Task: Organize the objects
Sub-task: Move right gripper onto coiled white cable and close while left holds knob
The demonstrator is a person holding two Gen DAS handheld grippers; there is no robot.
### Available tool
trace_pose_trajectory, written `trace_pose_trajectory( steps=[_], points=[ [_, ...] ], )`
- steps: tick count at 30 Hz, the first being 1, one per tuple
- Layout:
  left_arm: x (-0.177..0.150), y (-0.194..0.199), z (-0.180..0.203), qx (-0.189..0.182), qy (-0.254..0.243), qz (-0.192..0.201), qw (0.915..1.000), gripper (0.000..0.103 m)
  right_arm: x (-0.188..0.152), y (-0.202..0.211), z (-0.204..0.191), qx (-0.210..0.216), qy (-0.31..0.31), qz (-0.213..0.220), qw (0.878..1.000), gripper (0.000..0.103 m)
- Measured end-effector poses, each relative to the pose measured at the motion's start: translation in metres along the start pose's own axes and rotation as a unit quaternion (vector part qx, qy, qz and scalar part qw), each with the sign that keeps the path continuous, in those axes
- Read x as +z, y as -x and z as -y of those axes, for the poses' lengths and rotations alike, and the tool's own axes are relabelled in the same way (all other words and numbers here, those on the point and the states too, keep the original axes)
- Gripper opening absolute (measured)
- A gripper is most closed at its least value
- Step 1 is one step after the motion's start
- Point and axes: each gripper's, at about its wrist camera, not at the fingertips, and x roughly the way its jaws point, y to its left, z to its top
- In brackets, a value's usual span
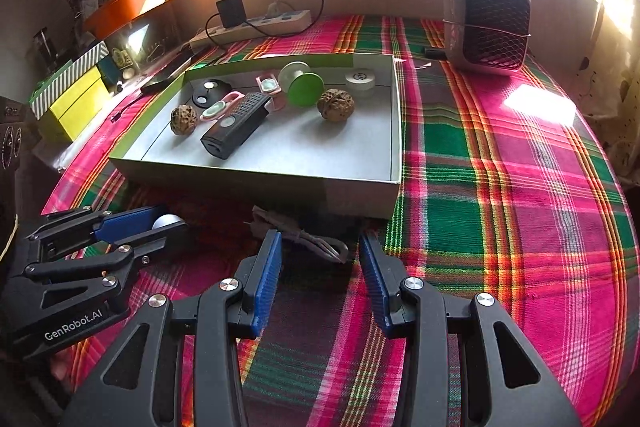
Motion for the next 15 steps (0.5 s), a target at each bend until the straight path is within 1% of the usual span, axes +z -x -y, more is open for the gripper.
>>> trace_pose_trajectory(
  steps=[5, 9, 15],
  points=[
    [-0.003, 0.004, -0.007, 0.008, 0.003, 0.002, 1.0, 0.03, -0.002, -0.003, -0.009, 0.001, 0.016, -0.008, 1.0, 0.041],
    [-0.004, 0.007, -0.012, 0.015, 0.007, 0.004, 0.9998, 0.03, -0.006, -0.002, -0.02, 0.013, 0.042, -0.015, 0.999, 0.041],
    [-0.005, 0.008, -0.018, 0.016, 0.011, 0.005, 0.9998, 0.03, -0.011, -0.001, -0.033, 0.02, 0.069, -0.022, 0.997, 0.041]
  ],
)
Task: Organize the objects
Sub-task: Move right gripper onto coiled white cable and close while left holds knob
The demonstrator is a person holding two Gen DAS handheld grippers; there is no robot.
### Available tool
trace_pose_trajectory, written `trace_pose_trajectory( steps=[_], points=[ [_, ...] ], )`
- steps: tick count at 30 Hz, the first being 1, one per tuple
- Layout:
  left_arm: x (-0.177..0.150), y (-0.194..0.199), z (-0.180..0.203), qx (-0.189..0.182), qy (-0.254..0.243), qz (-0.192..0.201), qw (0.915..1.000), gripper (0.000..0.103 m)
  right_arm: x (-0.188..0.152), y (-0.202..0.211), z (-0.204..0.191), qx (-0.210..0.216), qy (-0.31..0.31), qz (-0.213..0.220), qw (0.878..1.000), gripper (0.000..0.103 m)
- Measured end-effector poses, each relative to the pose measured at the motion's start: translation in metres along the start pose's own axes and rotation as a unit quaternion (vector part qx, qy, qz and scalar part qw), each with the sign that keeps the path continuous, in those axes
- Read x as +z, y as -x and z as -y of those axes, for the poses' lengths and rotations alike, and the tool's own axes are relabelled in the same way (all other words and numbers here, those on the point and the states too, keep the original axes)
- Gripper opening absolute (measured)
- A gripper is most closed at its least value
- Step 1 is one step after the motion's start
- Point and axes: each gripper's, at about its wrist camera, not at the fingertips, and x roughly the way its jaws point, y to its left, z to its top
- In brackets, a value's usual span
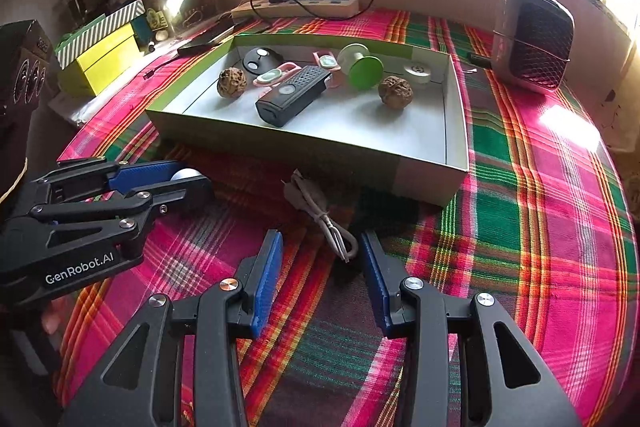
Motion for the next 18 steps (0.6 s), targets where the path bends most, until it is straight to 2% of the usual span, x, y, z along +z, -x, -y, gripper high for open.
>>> trace_pose_trajectory(
  steps=[7, 11, 18],
  points=[
    [-0.002, 0.002, -0.007, 0.003, 0.005, 0.001, 1.0, 0.03, 0.001, 0.001, -0.008, 0.027, 0.013, -0.004, 1.0, 0.041],
    [-0.002, 0.003, -0.011, 0.003, 0.009, 0.002, 1.0, 0.03, 0.006, -0.006, -0.004, -0.003, 0.003, -0.003, 1.0, 0.041],
    [-0.002, 0.003, -0.014, 0.003, 0.01, 0.003, 0.9999, 0.03, 0.015, -0.013, -0.008, -0.015, 0.014, 0.001, 1.0, 0.041]
  ],
)
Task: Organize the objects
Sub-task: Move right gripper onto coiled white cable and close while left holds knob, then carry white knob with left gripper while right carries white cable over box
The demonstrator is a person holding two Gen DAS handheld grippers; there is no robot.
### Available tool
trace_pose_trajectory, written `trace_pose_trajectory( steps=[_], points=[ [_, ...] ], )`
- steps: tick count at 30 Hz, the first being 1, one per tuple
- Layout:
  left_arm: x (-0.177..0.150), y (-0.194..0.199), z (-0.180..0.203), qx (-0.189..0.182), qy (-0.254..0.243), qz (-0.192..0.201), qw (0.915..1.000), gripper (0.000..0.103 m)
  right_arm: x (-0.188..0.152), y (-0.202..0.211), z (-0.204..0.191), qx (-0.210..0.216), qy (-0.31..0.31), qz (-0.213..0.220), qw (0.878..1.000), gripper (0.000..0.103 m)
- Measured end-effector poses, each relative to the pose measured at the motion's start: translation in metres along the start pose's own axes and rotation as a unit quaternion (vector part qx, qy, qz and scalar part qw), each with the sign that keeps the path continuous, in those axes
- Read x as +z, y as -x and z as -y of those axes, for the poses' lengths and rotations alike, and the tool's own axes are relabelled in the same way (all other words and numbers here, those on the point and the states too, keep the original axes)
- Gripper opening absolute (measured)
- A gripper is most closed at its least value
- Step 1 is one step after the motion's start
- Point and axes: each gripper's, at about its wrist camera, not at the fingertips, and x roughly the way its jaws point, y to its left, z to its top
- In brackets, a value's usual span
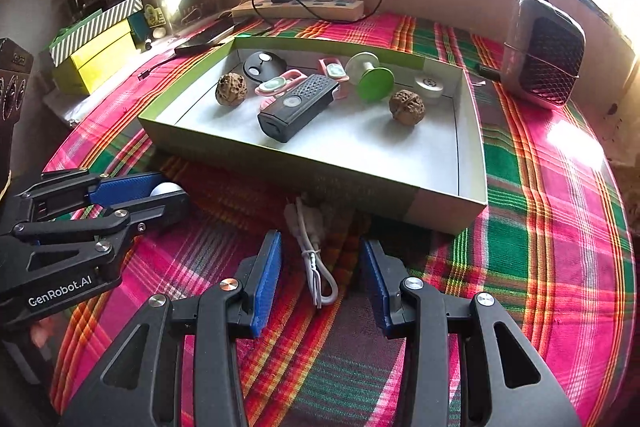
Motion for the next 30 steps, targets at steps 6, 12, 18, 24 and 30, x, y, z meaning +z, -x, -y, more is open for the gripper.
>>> trace_pose_trajectory(
  steps=[6, 12, 18, 24, 30],
  points=[
    [-0.0004, -0.0004, 0.0001, 0.001, -0.001, 0.001, 1.0, 0.03, 0.0003, -0.0029, -0.0078, -0.008, 0.011, 0.008, 1.0, 0.041],
    [-0.0004, -0.0003, 0.0003, 0.001, 0.0, 0.0, 1.0, 0.03, -0.0009, -0.0017, -0.0085, -0.01, 0.011, 0.01, 1.0, 0.039],
    [-0.0003, -0.0002, 0.0003, 0.001, 0.0, 0.001, 1.0, 0.03, -0.0016, 0.0001, -0.0106, -0.007, 0.013, 0.012, 1.0, 0.02],
    [-0.0004, -0.0003, 0.0005, 0.001, 0.0, 0.001, 1.0, 0.03, -0.0026, 0.0015, -0.0098, -0.002, 0.01, 0.012, 1.0, 0.019],
    [-0.0004, 0.0, 0.0009, 0.001, -0.001, 0.0, 1.0, 0.029, -0.0045, 0.0027, -0.0085, 0.002, 0.002, 0.013, 1.0, 0.019]
  ],
)
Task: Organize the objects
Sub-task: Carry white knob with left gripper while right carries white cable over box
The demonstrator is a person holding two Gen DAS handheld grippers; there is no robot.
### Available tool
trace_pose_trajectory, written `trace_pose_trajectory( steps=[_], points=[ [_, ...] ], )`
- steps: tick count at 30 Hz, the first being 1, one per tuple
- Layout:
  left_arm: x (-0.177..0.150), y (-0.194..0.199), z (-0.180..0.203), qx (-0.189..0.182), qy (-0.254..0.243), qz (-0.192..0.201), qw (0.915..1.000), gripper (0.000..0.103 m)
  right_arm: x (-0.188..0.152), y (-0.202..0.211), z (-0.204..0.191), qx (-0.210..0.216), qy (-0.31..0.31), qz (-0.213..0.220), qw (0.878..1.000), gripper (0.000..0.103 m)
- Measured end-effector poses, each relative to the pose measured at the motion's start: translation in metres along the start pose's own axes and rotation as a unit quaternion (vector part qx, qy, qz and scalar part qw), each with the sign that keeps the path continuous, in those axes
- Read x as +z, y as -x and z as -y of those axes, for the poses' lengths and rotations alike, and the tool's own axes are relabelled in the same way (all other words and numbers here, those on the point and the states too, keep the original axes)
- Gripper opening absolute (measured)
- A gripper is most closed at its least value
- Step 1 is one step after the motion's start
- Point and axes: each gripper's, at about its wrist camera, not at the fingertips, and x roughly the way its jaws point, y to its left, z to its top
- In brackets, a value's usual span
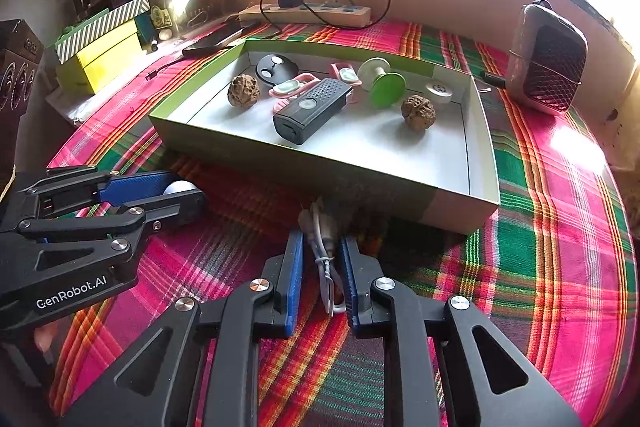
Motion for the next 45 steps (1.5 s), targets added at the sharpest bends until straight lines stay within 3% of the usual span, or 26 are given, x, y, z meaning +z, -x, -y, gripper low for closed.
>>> trace_pose_trajectory(
  steps=[30, 45],
  points=[
    [0.011, 0.026, 0.009, 0.01, -0.021, 0.032, 0.9992, 0.029, 0.006, 0.03, 0.006, 0.022, -0.023, 0.032, 0.999, 0.019],
    [0.037, 0.029, 0.016, 0.009, -0.034, 0.047, 0.9983, 0.029, 0.028, 0.044, 0.022, -0.001, -0.028, 0.053, 0.998, 0.019]
  ],
)
